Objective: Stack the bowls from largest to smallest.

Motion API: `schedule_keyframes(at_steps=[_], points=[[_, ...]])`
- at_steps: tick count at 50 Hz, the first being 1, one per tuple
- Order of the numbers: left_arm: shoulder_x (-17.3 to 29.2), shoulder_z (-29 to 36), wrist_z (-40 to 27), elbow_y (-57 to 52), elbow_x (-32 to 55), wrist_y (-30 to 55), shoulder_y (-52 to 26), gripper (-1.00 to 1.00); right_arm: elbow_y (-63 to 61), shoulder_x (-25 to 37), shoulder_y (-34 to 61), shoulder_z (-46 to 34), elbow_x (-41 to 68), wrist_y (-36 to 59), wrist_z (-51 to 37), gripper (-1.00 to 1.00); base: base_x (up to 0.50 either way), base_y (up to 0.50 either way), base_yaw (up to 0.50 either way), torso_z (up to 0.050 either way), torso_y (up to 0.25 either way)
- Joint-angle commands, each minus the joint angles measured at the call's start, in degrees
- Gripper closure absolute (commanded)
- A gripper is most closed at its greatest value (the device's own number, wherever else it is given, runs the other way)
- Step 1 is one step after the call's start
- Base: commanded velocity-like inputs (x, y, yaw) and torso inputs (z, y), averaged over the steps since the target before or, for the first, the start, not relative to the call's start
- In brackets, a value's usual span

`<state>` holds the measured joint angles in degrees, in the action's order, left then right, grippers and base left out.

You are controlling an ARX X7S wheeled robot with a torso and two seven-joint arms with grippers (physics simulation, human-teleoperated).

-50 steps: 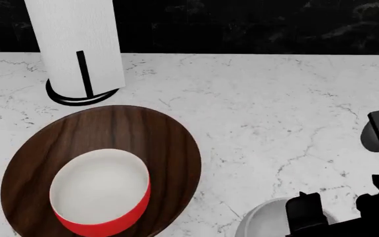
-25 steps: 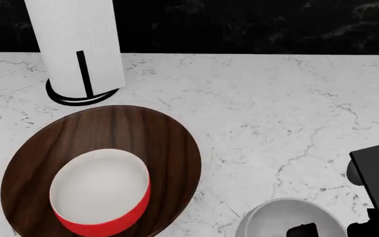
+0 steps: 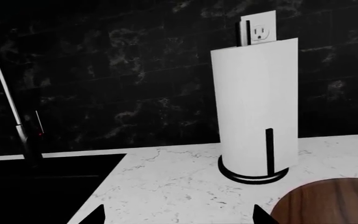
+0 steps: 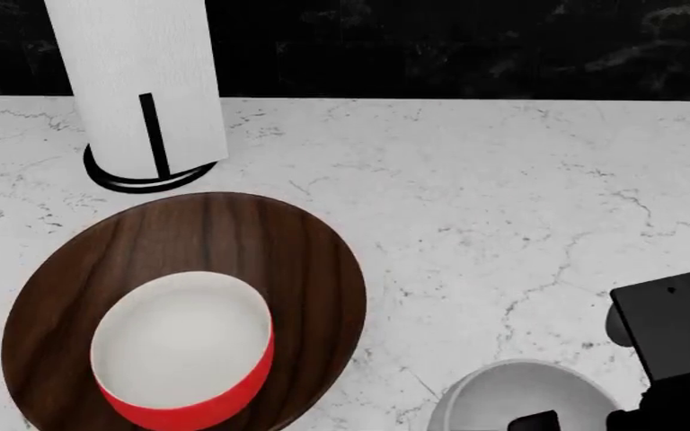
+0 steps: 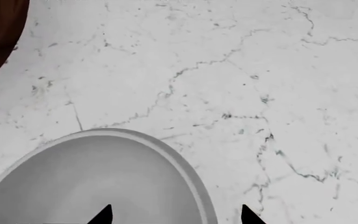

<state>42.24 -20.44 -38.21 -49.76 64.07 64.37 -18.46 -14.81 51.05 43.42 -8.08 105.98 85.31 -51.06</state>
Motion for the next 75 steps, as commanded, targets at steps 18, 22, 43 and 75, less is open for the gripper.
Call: schedule_keyframes(at_steps=[18, 22, 43, 75], points=[[0.4, 0.8, -0.3, 0.1, 0.1, -0.8, 0.2, -1.0, 0.7, 0.8, 5.9, -5.0, 0.3, -2.3, -1.6, 1.0, 0.0, 0.0, 0.0, 0.0, 0.0], [0.6, 0.7, -0.3, 0.3, 0.1, -1.0, 0.3, -1.0, 1.0, 1.4, 10.5, -6.3, 4.8, -3.1, -4.8, 1.0, 0.0, 0.0, 0.0, 0.0, 0.0], [1.4, -0.2, -0.3, 0.7, 0.4, -1.7, 0.9, -1.0, 18.3, -13.1, 45.7, -18.4, -2.4, 1.9, 0.9, 1.0, 0.0, 0.0, 0.0, 0.0, 0.0], [2.4, -2.2, -0.2, 1.3, 1.0, -3.0, 2.2, -1.0, 39.3, -38.0, 50.4, -40.3, -33.8, -12.8, 37.6, 1.0, 0.0, 0.0, 0.0, 0.0, 0.0]])
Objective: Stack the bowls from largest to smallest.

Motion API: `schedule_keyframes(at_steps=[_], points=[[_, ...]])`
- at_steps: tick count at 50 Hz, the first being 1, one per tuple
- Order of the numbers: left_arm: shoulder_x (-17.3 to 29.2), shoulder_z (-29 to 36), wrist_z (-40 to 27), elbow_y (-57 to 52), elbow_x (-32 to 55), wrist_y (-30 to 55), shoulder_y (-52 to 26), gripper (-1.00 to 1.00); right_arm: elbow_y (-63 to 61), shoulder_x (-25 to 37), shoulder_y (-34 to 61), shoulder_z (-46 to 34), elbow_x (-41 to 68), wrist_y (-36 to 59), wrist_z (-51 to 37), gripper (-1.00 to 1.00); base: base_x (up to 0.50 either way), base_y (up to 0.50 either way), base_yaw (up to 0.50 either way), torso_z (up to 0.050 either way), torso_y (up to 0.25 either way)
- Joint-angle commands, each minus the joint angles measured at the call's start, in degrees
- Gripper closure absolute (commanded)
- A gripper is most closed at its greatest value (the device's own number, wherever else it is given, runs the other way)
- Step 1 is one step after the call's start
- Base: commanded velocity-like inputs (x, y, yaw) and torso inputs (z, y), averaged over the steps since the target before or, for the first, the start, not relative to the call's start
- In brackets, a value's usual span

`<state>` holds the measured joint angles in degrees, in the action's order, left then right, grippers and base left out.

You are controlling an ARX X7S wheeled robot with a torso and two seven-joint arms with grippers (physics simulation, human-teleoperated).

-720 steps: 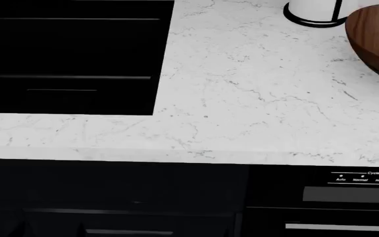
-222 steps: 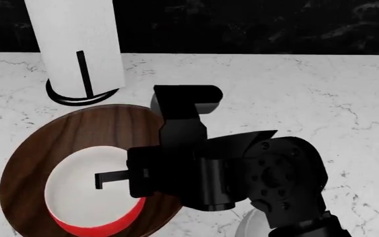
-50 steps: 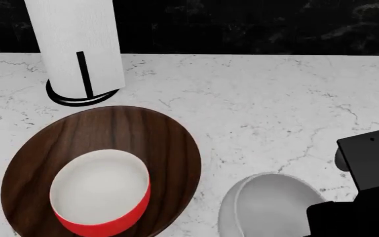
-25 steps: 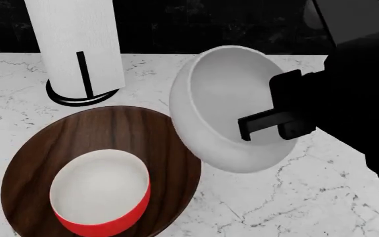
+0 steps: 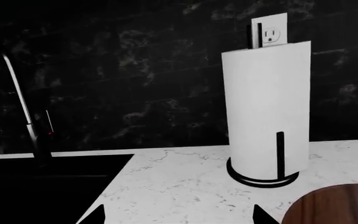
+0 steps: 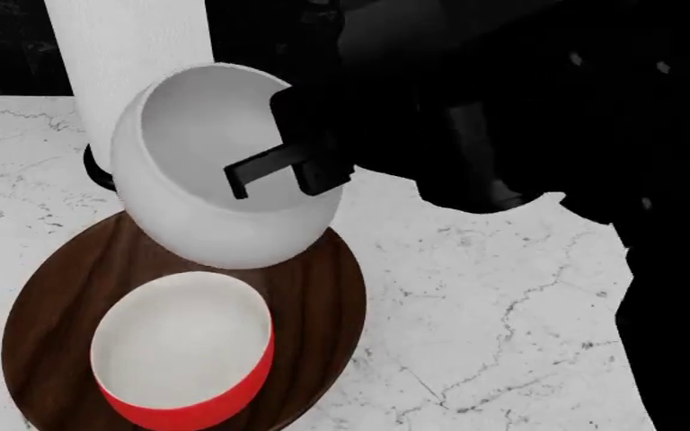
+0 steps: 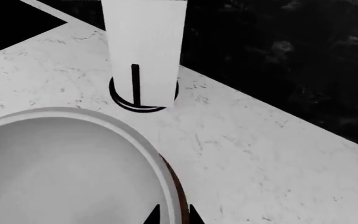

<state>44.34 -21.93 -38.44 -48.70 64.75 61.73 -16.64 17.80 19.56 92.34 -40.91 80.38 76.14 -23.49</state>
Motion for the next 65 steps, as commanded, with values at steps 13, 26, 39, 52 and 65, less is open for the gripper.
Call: schedule_keyframes(at_steps=[13, 26, 39, 52, 65], points=[[0.6, -1.2, 0.5, 0.7, 0.3, -1.0, 1.0, -1.0, 5.6, -9.3, -0.5, -11.3, -9.3, -3.9, 11.6, 1.0, 0.0, 0.0, 0.0, 0.0, 0.0], [0.9, -1.6, 0.5, 1.1, 0.6, -1.4, 1.3, -1.0, 3.6, -10.0, -3.0, -12.8, -8.5, -3.6, 10.5, 1.0, 0.0, 0.0, 0.0, 0.0, 0.0], [1.3, -2.2, 0.1, 0.8, 1.4, -1.5, 1.4, -1.0, 2.9, -10.0, -5.2, -14.8, -9.6, -5.2, 10.3, 1.0, 0.0, 0.0, 0.0, 0.0, 0.0], [1.2, -1.3, 0.1, 1.1, 1.0, -1.8, 1.4, -1.0, 2.7, -10.5, -6.8, -16.2, -10.9, -7.2, 10.4, 1.0, 0.0, 0.0, 0.0, 0.0, 0.0], [1.2, -1.0, 0.5, 1.2, 0.3, -2.5, 1.8, -1.0, 2.4, -10.5, -7.9, -17.3, -11.1, -7.8, 10.3, 1.0, 0.0, 0.0, 0.0, 0.0, 0.0]])
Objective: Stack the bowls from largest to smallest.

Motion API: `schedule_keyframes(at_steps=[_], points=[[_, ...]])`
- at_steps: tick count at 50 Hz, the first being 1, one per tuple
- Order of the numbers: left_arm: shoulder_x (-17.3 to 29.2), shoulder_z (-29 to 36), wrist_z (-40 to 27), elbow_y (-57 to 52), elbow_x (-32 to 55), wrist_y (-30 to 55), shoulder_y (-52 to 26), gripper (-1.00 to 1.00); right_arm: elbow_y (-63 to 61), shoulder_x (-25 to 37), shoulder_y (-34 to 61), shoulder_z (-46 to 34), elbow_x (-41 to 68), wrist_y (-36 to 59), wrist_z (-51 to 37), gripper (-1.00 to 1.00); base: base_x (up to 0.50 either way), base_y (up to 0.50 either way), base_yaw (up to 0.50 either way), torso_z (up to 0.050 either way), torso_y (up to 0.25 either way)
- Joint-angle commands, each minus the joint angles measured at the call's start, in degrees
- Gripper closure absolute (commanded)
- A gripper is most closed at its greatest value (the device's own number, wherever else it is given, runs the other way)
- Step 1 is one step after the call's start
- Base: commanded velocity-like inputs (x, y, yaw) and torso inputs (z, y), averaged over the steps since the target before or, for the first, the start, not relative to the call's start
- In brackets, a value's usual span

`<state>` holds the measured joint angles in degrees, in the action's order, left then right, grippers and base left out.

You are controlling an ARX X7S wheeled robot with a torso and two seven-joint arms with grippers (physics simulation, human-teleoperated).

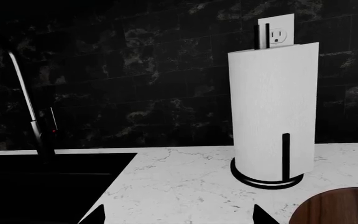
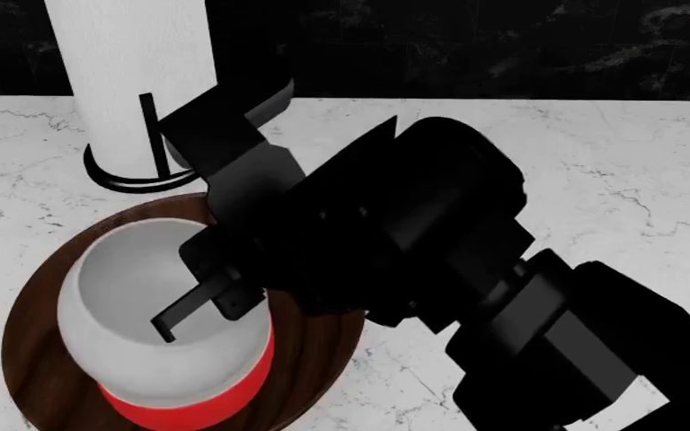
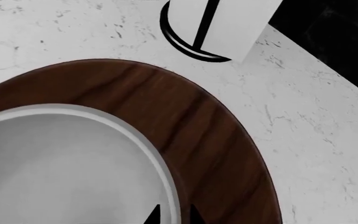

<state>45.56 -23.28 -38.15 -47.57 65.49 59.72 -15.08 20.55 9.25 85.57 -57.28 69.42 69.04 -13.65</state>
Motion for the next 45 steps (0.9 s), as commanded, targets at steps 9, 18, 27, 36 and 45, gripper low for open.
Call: schedule_keyframes(at_steps=[9, 18, 27, 36, 45], points=[[0.0, 0.5, 0.0, 0.0, -0.1, -0.5, 0.2, -1.0, -0.3, 0.0, -1.2, -1.7, -0.3, -0.6, 0.4, 1.0, 0.0, 0.0, 0.0, 0.0, 0.0], [0.2, 0.7, -0.5, -0.1, 0.6, -0.4, -0.2, -1.0, -0.5, 0.2, -1.4, -1.7, 0.3, -0.6, 0.2, 1.0, 0.0, 0.0, 0.0, 0.0, 0.0], [0.4, 0.7, -0.8, -0.1, 0.9, -0.4, -0.3, -1.0, -0.6, 0.1, -0.3, -1.5, 0.5, -0.6, 0.2, -1.0, 0.0, 0.0, 0.0, 0.0, 0.0], [0.5, 1.0, -0.5, 0.0, 0.5, -0.8, -0.1, -1.0, -0.9, 0.2, 0.3, -1.1, 0.8, -1.1, -0.2, -1.0, 0.0, 0.0, 0.0, 0.0, 0.0], [0.6, 1.2, -0.8, -0.1, 0.8, -0.8, -0.2, -1.0, -0.4, 0.4, 1.2, 3.0, 5.5, 0.8, -3.5, -1.0, 0.0, 0.0, 0.0, 0.0, 0.0]])
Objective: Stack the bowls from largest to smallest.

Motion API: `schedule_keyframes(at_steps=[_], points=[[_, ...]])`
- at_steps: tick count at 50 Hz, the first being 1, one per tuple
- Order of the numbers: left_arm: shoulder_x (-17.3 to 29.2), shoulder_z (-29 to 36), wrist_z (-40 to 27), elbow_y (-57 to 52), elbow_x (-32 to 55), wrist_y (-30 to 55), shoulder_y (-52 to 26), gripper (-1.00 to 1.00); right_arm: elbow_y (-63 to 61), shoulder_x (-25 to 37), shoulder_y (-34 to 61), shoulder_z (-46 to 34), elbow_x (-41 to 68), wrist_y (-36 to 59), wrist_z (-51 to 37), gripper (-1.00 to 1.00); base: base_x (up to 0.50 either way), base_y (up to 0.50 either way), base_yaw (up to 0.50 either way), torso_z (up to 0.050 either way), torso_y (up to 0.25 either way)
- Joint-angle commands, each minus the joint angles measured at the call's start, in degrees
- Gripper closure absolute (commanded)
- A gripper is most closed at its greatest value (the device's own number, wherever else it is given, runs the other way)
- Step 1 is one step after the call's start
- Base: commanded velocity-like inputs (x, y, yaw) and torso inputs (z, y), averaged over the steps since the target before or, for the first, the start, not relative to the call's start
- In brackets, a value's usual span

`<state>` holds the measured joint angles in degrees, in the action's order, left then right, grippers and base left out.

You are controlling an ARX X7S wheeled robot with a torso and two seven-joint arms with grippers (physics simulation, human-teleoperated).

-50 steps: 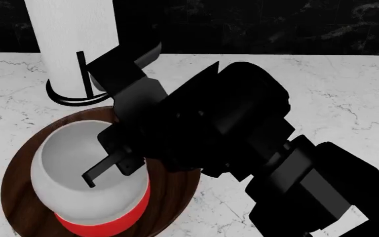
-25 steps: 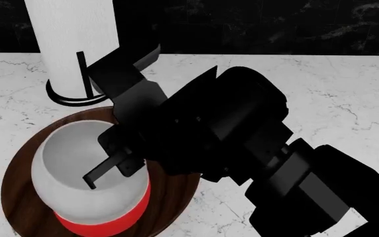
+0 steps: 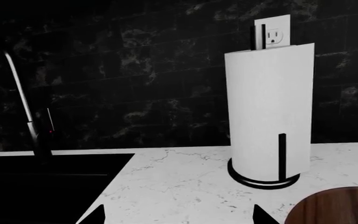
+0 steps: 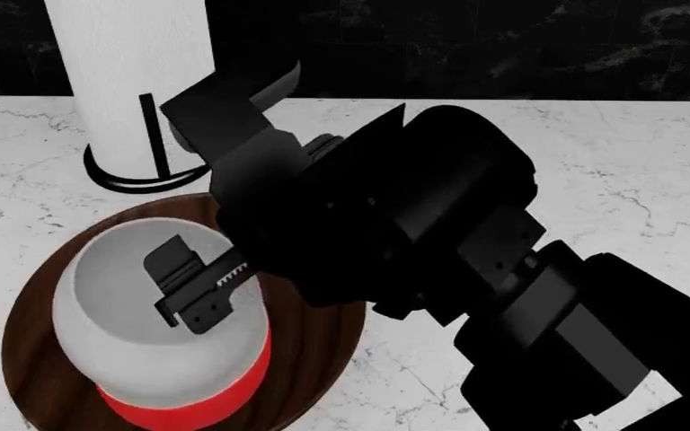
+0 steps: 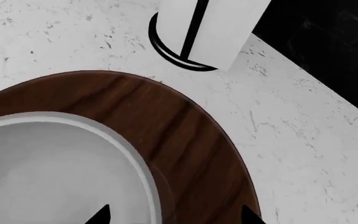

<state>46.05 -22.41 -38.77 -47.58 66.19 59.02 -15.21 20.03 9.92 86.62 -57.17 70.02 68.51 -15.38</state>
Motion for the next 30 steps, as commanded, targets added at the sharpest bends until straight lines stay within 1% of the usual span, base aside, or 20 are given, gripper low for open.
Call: schedule_keyframes(at_steps=[1, 4, 15, 19, 20, 22, 25, 26, 30], points=[[0.1, 0.3, -0.2, -0.1, 0.2, -0.2, -0.1, -1.0, 0.0, -0.3, 0.3, 3.1, 5.3, 1.5, -2.0, -1.0, 0.0, 0.0, 0.0, 0.0, 0.0], [0.2, 0.2, -0.2, -0.1, 0.2, -0.2, 0.1, -1.0, 0.4, -0.3, 0.6, 4.5, 6.8, 1.8, -3.1, -1.0, 0.0, 0.0, 0.0, 0.0, 0.0], [0.3, 0.3, -0.4, -0.1, 0.4, -0.4, 0.1, -1.0, 0.5, 0.9, 2.5, 6.0, 7.3, 0.7, -3.7, -1.0, 0.0, 0.0, 0.0, 0.0, 0.0], [0.3, 0.4, -0.4, -0.2, 0.4, -0.5, 0.0, -1.0, -1.4, 2.2, 2.4, 7.8, 9.0, 0.8, -5.9, -1.0, 0.0, 0.0, 0.0, 0.0, 0.0], [0.4, 0.4, -0.4, -0.1, 0.3, -0.6, 0.1, -1.0, -2.8, 3.0, 2.2, 8.8, 10.0, 0.9, -7.2, -1.0, 0.0, 0.0, 0.0, 0.0, 0.0], [0.4, 0.2, -0.3, -0.1, 0.2, -0.7, 0.3, -1.0, -5.9, 4.3, 2.1, 8.3, 8.2, -0.2, -8.5, -1.0, 0.0, 0.0, 0.0, 0.0, 0.0], [0.3, 0.4, 0.2, 0.2, -0.6, -1.1, 0.6, -1.0, -13.2, 8.1, -0.8, 12.2, 11.7, -1.1, -14.9, -1.0, 0.0, 0.0, 0.0, 0.0, 0.0], [0.1, 1.2, 0.9, 0.4, -1.5, -1.6, 0.7, -1.0, -15.8, 9.8, -2.3, 14.4, 13.7, -1.8, -18.7, -1.0, 0.0, 0.0, 0.0, 0.0, 0.0], [-0.5, 2.4, 2.8, 2.0, -4.3, -3.1, 1.5, -1.0, -23.5, 13.9, -6.2, 20.2, 20.0, -4.3, -26.6, -1.0, 0.0, 0.0, 0.0, 0.0, 0.0]])
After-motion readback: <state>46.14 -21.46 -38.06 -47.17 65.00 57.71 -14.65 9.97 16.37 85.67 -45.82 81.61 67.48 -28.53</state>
